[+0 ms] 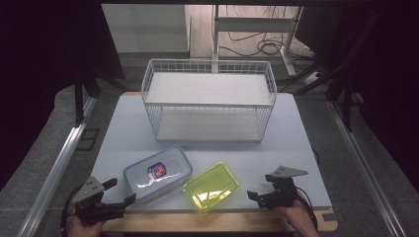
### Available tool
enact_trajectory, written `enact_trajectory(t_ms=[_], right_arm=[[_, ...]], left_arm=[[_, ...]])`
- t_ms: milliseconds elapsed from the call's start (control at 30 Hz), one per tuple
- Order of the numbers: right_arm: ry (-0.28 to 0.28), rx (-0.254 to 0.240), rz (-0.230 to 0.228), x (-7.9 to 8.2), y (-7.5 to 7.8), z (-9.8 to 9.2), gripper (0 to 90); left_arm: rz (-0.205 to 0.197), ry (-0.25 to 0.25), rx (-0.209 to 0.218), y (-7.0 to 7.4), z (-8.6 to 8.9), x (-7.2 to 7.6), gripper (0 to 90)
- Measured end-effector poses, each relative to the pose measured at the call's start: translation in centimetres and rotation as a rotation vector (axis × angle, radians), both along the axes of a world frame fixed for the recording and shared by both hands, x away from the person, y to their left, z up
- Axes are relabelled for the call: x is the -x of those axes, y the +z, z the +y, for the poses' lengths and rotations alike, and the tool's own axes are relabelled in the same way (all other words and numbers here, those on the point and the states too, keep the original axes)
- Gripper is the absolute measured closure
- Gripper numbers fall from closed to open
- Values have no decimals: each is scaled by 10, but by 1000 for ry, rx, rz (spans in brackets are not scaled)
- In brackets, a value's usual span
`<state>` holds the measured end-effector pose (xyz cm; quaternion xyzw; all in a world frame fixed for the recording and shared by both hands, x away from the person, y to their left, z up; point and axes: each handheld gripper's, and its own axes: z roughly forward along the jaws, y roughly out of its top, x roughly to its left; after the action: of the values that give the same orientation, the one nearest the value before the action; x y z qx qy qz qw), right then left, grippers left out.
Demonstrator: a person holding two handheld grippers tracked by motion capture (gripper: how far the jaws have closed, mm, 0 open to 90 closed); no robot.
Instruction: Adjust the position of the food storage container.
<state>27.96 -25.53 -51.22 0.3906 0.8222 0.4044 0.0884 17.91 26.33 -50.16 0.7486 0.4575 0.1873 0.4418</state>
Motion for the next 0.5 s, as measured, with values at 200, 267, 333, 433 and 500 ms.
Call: enact_trajectory(t_ms=[200, 267, 333, 433, 500], right_arm=[[-61, 28, 7, -3, -1, 2, 0], [-75, 25, 4, -4, 0, 1, 0], [-72, 21, 7, -5, 1, -2, 0], [-57, 30, 27, -5, 3, -1, 78], [-44, 42, 18, -4, 5, 1, 148]], left_arm=[[-9, -5, 3, -5, -1, 0, 125], [-26, 1, 10, -5, 0, 0, 120], [-49, 9, 8, -6, 1, 1, 112], [-60, 16, -3, -7, 2, 0, 97], [-64, 14, -1, -7, 2, 0, 86]])
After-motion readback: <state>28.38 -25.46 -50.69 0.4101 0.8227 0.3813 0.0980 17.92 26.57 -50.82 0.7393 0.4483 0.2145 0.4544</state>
